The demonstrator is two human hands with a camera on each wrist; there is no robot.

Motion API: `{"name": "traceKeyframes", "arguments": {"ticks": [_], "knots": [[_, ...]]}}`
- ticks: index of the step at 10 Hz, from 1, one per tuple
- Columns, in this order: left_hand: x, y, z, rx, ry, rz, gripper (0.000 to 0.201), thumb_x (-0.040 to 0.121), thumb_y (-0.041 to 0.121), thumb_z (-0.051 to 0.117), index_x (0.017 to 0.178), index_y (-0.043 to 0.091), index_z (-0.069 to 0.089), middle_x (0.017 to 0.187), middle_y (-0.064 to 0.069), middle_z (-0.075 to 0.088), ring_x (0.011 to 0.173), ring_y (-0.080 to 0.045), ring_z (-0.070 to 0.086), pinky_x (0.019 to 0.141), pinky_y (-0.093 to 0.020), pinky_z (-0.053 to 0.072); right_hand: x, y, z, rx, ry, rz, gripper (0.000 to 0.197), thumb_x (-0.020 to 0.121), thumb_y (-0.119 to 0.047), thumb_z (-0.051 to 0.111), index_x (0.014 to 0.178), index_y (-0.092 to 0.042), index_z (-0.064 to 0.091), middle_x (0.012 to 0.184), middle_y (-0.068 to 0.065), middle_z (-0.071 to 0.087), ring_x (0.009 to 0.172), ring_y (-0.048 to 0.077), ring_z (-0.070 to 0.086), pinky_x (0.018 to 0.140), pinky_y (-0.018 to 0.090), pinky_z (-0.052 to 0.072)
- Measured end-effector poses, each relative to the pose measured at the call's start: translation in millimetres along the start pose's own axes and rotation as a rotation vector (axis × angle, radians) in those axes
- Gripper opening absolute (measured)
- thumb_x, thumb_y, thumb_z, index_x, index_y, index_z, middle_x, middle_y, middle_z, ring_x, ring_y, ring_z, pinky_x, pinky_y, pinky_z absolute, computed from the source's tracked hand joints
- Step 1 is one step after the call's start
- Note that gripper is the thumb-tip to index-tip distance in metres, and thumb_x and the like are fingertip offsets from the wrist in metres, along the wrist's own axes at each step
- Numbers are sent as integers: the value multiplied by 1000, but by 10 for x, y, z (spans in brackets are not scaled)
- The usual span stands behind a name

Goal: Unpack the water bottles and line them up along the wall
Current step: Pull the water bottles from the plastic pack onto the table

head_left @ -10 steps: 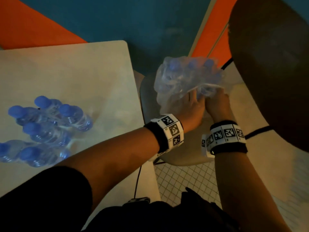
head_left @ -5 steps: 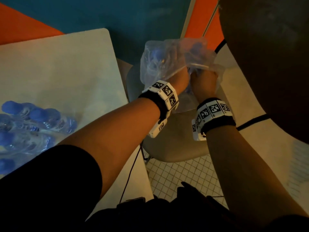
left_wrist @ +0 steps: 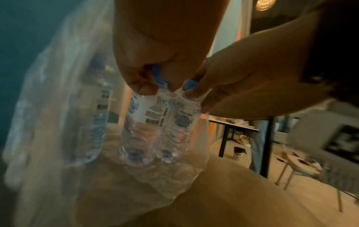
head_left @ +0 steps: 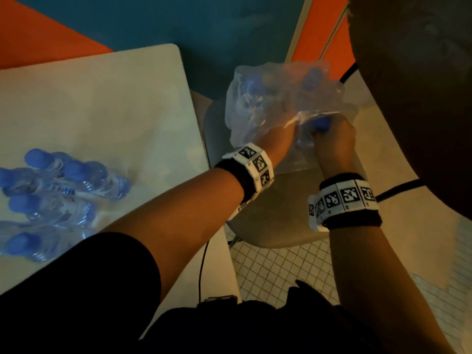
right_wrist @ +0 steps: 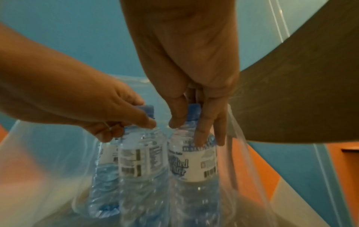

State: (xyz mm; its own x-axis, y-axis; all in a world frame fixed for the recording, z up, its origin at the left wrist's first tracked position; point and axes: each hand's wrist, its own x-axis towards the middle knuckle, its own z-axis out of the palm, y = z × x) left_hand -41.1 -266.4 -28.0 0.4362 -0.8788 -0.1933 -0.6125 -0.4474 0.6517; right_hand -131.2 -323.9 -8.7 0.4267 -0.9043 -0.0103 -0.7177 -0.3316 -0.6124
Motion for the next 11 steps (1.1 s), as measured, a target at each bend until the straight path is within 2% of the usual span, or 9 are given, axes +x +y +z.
{"name": "traceKeyframes", "arguments": {"ticks": [1,2,3,4,5,6,7,8,11], "knots": [[-274,168,-112,138,54,-25,30,96,14,40,120,-1,52,117,-20,62,108,-34,58,82,-35,44,-94,-76,-146,-149,-38,-38,31,89,-5,54,120,2,56,123,25,62,114,34,58,84,35,46],[-603,227,-220,117,141,53,27,92,13,49,114,-3,52,110,-22,63,100,-35,60,79,-37,46,-167,-171,-236,-340,-132,-101,28,87,-3,55,113,5,61,117,30,63,108,41,60,87,41,48],[-999,116,-321,18,82,84,25,90,20,53,106,0,54,92,-16,61,82,-30,57,68,-32,38,-317,-295,-244,-477,-243,-169,21,84,-8,58,98,3,69,107,28,67,98,40,63,86,43,49],[-1349,-113,-535,-106,43,124,13,87,14,58,79,3,56,72,-8,49,64,-18,46,60,-27,33,-531,-476,-171,-544,-369,-198,17,76,-16,67,85,-2,72,95,23,70,90,37,64,81,42,51],[-1600,-369,-818,-15,87,34,18,85,18,60,85,0,58,83,-18,62,77,-27,59,68,-33,45,-753,-717,-17,-565,-468,-220,29,75,-26,72,94,-4,69,101,14,69,98,33,64,86,39,49],[-1742,-668,-1143,88,140,-66,22,87,22,58,99,3,59,103,-18,66,98,-31,61,72,-28,36,-916,-1009,205,-498,-536,-267,34,76,-28,72,100,-4,66,104,15,68,98,33,64,86,39,51],[-1722,-969,-1486,164,151,-145,19,85,22,59,95,6,55,103,-23,64,98,-38,59,72,-34,38,-1018,-1321,549,-366,-576,-320,32,77,-27,71,98,-3,67,100,16,69,95,31,65,82,37,51],[-1577,-1264,-1740,205,197,-283,28,85,21,59,104,1,53,111,-25,61,104,-41,58,83,-42,46,-1072,-1612,973,-259,-571,-341,25,77,-22,71,97,-7,68,100,11,70,97,28,66,79,32,49],[-1337,-1968,-2125,230,298,-621,38,92,17,48,121,-7,42,129,-26,52,119,-41,51,94,-46,45,-1095,-2200,1824,-53,-447,-482,24,80,-10,60,102,-3,66,109,18,66,98,34,61,70,24,37]]}}
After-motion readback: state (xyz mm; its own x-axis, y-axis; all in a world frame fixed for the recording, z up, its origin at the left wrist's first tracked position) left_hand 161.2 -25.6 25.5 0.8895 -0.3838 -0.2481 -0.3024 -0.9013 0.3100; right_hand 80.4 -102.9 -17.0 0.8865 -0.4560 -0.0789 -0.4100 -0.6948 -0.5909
